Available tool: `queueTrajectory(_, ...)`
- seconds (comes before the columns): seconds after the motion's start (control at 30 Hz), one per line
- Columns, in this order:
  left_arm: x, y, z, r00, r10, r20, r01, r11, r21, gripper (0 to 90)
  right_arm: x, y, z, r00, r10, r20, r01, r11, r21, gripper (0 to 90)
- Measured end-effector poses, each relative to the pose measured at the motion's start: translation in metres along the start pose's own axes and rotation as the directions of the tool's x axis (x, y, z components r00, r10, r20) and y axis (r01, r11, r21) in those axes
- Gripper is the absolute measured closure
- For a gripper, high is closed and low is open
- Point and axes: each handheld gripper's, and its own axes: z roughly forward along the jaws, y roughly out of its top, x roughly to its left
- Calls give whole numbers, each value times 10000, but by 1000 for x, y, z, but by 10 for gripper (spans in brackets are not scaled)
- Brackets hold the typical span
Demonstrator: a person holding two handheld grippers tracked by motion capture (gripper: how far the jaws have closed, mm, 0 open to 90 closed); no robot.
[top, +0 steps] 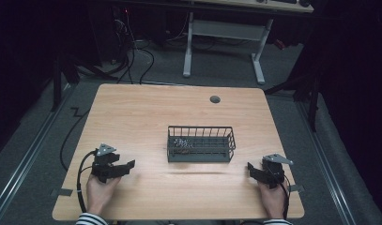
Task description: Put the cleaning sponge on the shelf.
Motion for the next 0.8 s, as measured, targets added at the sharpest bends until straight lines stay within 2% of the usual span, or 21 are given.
queueTrajectory(0.17,1,-7,3,9995,111,-291,-110,9999,50,284,0,0,0,10000,-3,2,3,10000,-2,334)
queueTrajectory(0.37,3,-16,7,9969,-25,-784,-1,9994,-333,287,0,0,0,10000,-8,3,8,10000,-1,334)
queueTrajectory(0.57,6,-20,11,9944,-6,-1056,-22,9996,-266,289,0,0,0,10000,-8,5,8,10000,-3,334)
queueTrajectory(0.73,7,-23,14,9922,148,-1237,-173,9997,-187,283,0,0,0,10000,-8,4,8,10000,-1,334)
queueTrajectory(0.8,7,-26,15,9896,285,-1412,-333,9989,-318,281,0,0,0,10000,-5,4,5,10000,-2,334)
